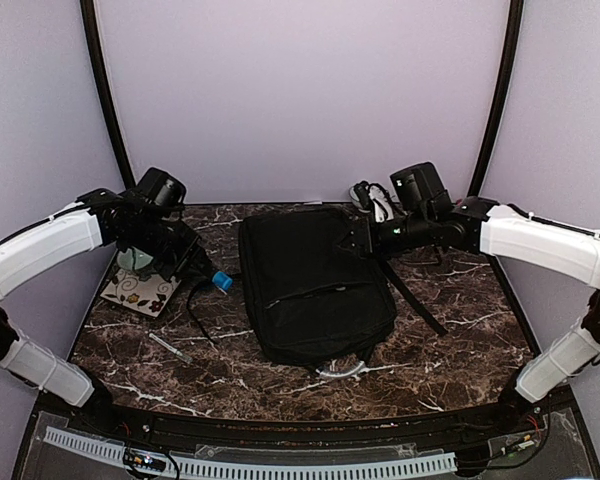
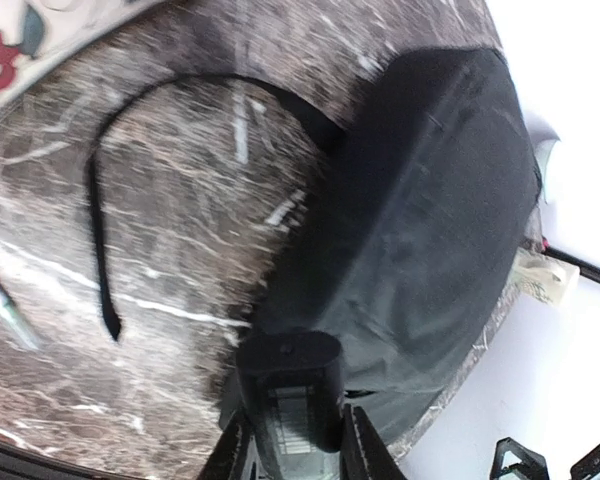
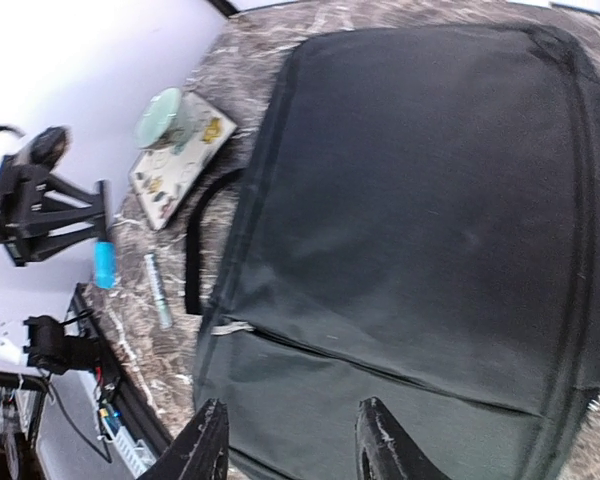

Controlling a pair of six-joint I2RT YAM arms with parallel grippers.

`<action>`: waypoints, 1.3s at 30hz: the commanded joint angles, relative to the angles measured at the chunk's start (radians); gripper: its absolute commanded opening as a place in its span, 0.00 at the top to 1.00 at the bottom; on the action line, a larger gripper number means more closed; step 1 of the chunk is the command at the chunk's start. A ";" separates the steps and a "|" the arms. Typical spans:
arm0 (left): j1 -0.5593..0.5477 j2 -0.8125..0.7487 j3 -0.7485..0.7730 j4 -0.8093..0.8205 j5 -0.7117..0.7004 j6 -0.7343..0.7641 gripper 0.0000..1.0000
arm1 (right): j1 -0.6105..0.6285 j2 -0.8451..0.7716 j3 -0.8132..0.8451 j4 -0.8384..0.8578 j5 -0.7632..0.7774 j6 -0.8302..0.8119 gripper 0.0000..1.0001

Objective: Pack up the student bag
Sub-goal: Pass from the left arm to the right

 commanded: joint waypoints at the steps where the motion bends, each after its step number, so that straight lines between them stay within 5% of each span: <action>1: -0.074 0.055 0.077 0.073 -0.046 -0.100 0.87 | 0.047 0.018 0.051 0.083 -0.048 0.004 0.55; 10: -0.180 0.165 0.200 0.231 -0.063 -0.199 0.87 | 0.119 0.104 0.154 0.124 -0.070 0.003 0.49; 23: -0.191 0.203 0.252 0.310 -0.017 -0.209 0.87 | 0.149 0.249 0.273 0.151 -0.071 0.016 0.51; 39: -0.192 0.188 0.228 0.354 -0.027 -0.200 0.86 | 0.150 0.322 0.332 0.215 -0.127 0.011 0.93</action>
